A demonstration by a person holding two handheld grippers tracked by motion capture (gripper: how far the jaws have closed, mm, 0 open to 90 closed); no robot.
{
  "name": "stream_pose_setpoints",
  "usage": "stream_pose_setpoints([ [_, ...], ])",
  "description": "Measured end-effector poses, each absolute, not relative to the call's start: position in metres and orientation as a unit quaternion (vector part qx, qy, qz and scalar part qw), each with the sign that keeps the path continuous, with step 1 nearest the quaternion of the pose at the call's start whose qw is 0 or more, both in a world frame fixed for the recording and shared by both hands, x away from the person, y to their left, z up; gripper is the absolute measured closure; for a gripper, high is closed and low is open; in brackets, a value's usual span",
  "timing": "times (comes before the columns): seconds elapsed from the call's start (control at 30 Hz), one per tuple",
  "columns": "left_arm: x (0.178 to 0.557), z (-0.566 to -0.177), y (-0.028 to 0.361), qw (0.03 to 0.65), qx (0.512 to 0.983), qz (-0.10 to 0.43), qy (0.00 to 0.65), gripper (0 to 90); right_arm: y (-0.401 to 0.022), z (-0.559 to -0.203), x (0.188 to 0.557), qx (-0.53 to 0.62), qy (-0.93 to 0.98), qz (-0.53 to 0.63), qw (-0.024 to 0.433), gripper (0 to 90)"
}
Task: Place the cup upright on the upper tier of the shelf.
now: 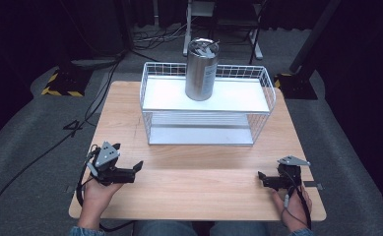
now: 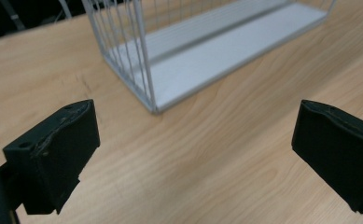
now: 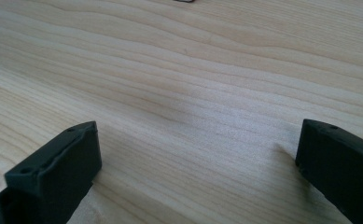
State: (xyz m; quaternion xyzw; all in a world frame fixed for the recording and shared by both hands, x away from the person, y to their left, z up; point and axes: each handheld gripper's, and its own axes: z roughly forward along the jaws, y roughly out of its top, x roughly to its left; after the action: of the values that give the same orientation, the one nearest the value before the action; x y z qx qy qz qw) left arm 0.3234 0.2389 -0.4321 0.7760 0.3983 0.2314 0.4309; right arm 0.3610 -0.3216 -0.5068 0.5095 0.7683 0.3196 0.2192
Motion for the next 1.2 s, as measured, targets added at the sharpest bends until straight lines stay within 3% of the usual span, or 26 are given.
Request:
stream_pose_setpoints([
  [0.17, 0.330, -0.458, 0.244, 0.378, 0.796, 0.219, 0.420, 1.6, -0.322, -0.507, 0.361, 0.509, 0.769, 0.319, 0.219, 0.3],
  [0.63, 0.345, -0.501, 0.250, 0.309, 0.815, 0.136, 0.470, 1.5, -0.322, -0.507, 0.361, 0.509, 0.768, 0.320, 0.219, 0.3],
  [0.83, 0.344, -0.507, 0.251, 0.315, 0.809, 0.168, 0.466, 0.0, -0.322, -0.507, 0.361, 0.509, 0.769, 0.319, 0.219, 0.3],
  [1.2, 0.344, -0.507, 0.251, 0.312, 0.804, 0.174, 0.476, 0.0, -0.322, -0.507, 0.361, 0.510, 0.768, 0.320, 0.219, 0.3],
])
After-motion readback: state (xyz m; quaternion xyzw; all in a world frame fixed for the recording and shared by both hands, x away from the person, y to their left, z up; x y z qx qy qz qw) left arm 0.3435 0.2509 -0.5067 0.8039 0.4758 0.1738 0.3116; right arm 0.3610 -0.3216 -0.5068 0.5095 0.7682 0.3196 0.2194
